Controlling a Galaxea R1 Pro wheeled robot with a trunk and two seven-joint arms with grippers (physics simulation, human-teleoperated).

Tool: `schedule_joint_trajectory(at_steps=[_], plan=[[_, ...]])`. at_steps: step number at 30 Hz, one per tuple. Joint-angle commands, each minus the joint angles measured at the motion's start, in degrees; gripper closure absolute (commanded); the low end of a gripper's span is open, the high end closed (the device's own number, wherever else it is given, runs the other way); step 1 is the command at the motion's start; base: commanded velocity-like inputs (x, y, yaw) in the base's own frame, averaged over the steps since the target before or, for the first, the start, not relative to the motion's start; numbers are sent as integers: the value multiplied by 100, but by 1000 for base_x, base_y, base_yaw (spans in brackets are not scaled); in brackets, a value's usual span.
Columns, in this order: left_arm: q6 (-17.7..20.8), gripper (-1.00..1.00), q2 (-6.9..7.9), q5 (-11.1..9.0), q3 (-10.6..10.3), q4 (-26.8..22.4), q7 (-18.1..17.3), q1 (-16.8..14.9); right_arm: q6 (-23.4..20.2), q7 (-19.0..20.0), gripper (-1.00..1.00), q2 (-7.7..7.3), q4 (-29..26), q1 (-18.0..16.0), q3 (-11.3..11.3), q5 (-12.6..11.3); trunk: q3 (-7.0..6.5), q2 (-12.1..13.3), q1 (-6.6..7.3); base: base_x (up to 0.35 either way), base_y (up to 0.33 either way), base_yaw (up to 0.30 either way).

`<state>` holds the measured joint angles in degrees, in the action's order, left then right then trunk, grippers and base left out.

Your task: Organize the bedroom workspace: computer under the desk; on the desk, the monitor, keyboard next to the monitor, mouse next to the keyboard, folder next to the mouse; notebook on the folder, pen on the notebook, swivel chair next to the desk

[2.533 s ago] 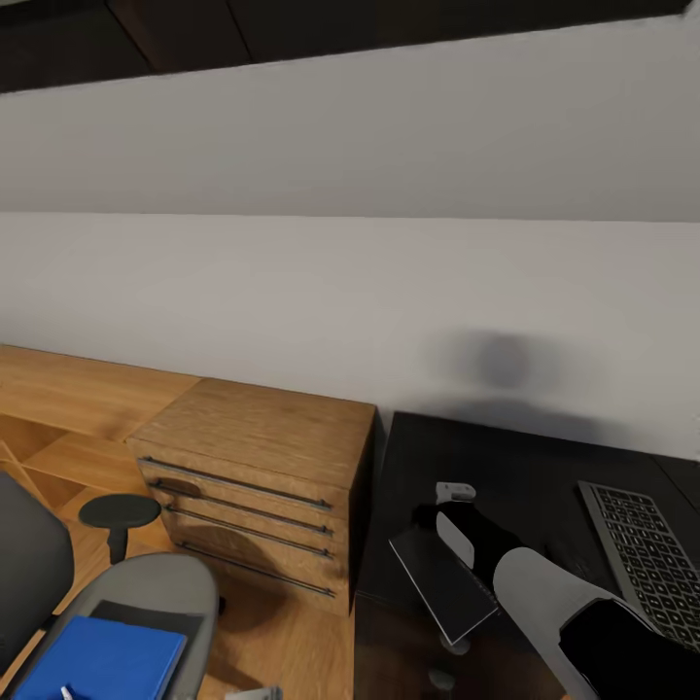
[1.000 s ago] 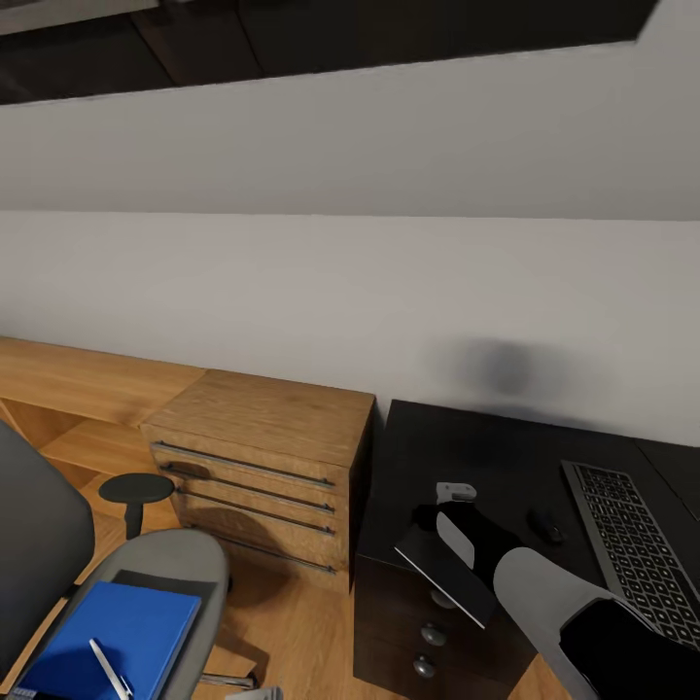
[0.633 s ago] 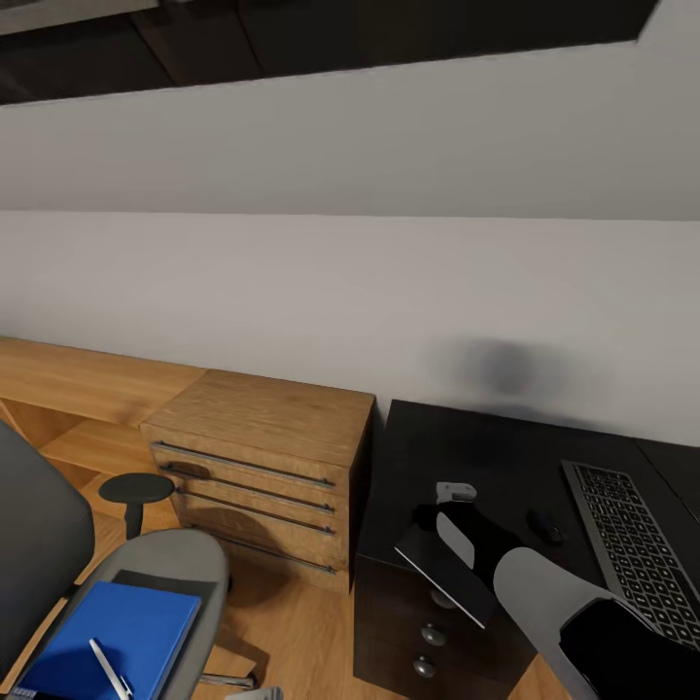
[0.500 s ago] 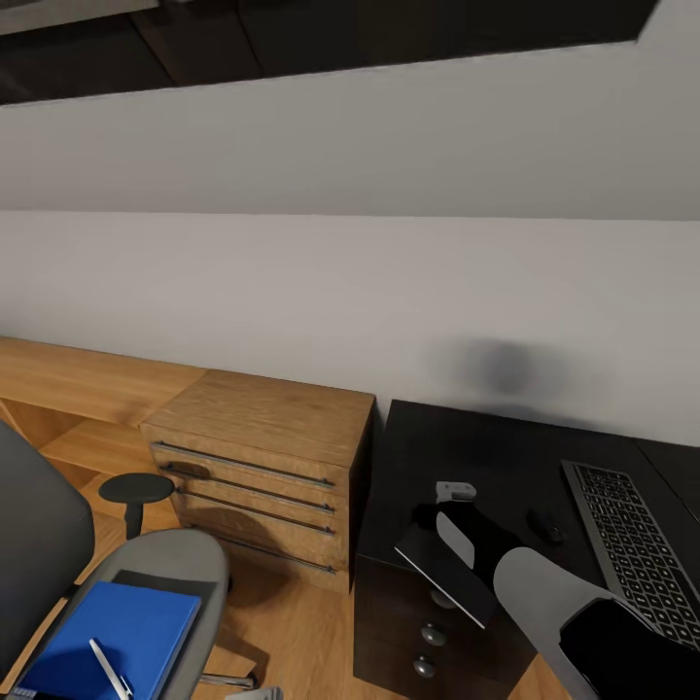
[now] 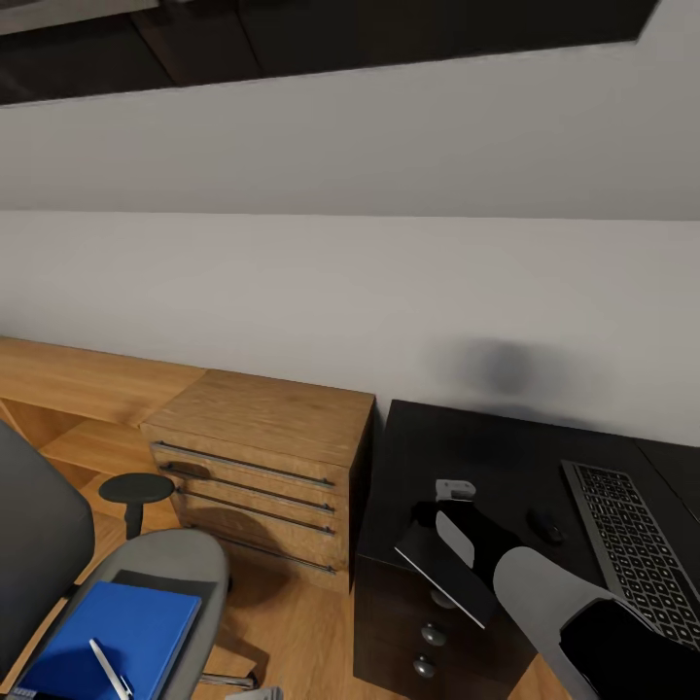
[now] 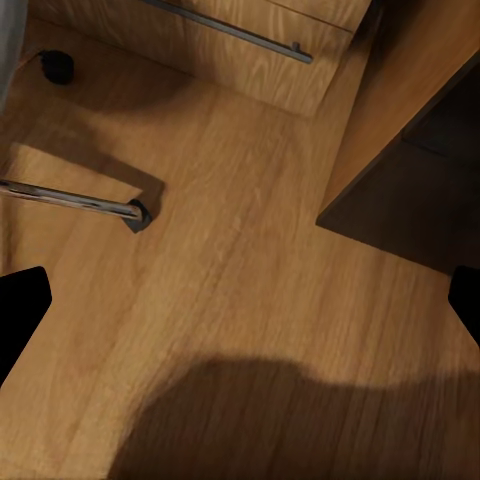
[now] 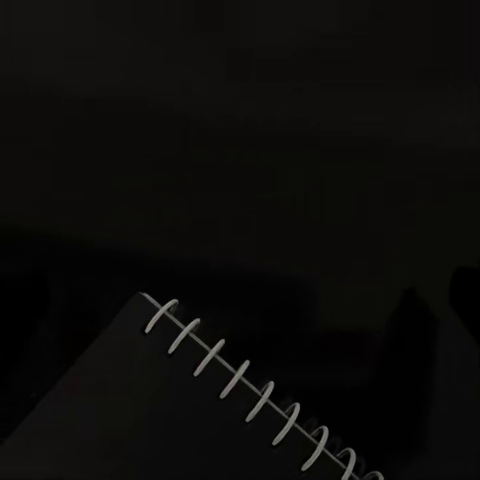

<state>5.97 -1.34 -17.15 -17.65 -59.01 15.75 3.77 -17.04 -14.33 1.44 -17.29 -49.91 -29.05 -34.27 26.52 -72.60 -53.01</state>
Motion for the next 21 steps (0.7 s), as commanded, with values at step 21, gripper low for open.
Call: schedule_joint_trajectory(at_steps=[21], plan=[[26, -100, 2, -42, -11, 28, 39, 1, 231, -66, -100, -19, -262, 12, -60, -45, -139, 317, 175, 52, 0, 0]])
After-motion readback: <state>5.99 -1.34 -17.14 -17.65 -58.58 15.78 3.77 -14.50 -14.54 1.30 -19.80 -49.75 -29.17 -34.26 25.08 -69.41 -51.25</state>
